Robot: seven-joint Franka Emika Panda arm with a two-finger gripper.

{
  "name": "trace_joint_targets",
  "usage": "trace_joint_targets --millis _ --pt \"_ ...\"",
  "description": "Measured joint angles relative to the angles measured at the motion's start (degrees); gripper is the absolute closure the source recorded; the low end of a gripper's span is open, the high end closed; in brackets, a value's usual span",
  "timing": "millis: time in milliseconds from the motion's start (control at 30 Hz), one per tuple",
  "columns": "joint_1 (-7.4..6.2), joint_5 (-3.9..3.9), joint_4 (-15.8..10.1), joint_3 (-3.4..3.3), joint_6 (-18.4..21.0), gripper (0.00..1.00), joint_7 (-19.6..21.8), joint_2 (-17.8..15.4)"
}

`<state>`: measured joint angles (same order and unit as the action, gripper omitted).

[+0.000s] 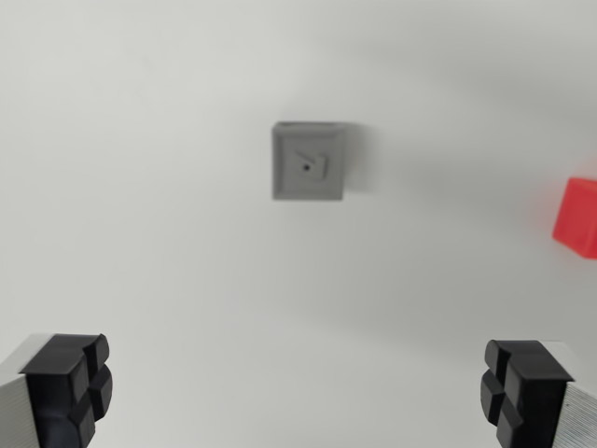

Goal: Destack cube

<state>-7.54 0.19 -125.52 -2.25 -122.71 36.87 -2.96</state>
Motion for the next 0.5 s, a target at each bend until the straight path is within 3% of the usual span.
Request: trace_joint_targets --millis 500 --pt "0.0 -0.01 0.4 0.0 0.6 0.0 0.0 -0.2"
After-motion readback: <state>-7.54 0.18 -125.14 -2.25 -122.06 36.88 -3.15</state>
